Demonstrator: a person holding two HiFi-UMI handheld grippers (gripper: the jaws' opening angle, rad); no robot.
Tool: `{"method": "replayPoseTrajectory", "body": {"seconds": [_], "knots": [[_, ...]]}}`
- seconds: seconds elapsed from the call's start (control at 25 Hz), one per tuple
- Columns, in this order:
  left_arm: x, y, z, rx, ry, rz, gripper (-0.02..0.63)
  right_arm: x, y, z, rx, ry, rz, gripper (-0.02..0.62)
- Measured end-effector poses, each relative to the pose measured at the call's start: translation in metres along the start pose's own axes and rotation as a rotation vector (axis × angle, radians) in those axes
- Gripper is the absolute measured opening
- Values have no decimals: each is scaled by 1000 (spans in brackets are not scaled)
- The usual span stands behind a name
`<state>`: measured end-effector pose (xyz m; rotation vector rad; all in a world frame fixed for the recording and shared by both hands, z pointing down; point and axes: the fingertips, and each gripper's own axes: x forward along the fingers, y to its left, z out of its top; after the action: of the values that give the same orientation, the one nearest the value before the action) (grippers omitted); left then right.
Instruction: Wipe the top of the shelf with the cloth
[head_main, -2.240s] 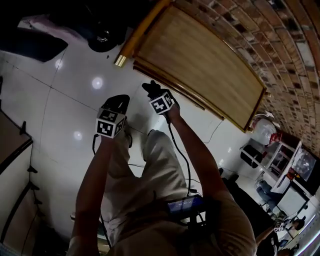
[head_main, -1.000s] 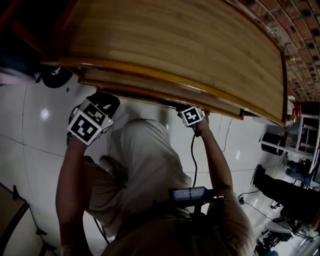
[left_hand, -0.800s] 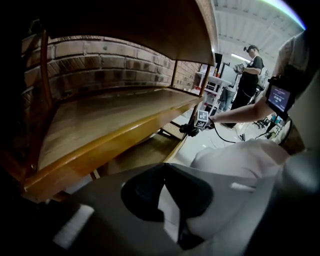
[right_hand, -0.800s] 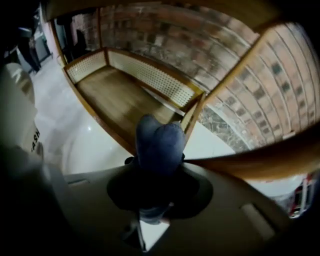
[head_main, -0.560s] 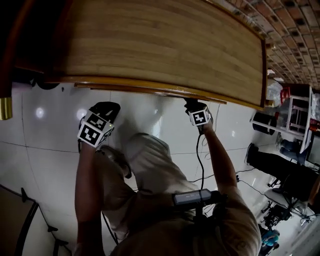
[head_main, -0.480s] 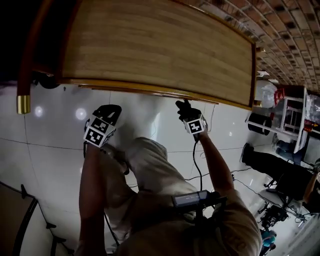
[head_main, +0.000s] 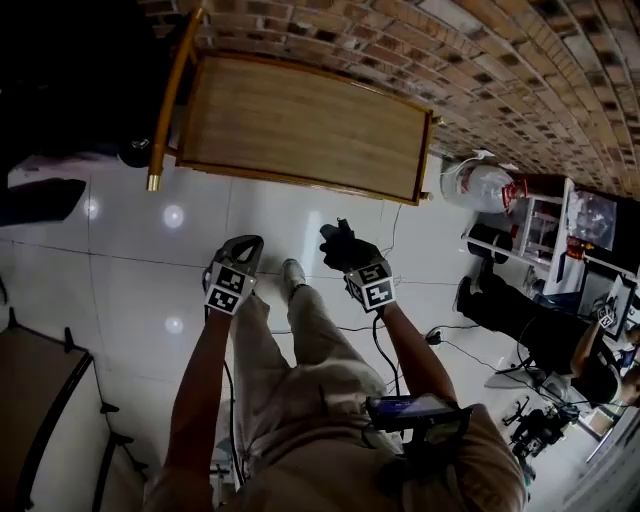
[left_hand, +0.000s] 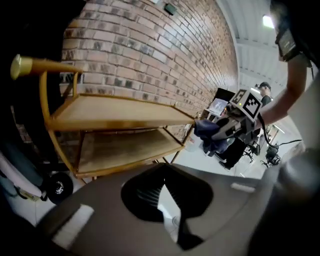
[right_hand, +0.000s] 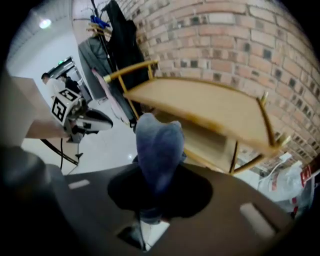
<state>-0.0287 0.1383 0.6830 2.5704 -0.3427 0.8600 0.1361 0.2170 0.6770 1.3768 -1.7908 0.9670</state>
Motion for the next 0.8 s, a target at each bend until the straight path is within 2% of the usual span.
{"method": "replayPoseTrajectory", "body": {"seconds": [0.08, 0.2, 0.36, 0.56, 0.68, 0.8], "knots": [[-32, -25, 38, 26, 0, -21, 5, -47, 4, 36, -3, -46, -7, 95], [-75, -51, 100, 63, -17, -52, 5, -117, -1, 103, -5, -145, -63, 95], [-126, -35, 185, 125, -49, -38, 5, -184, -10, 210, -15, -298, -138, 94], [-185, -22, 279, 180, -118, -23, 5, -279, -8, 321, -49, -422, -231, 94], [-220, -19, 329, 182, -182, 12, 5, -334, -2, 374, -109, -459, -262, 94], [-243, -19, 375, 205, -245, 10, 5, -382, -6, 415, -113, -499, -297, 94]]}}
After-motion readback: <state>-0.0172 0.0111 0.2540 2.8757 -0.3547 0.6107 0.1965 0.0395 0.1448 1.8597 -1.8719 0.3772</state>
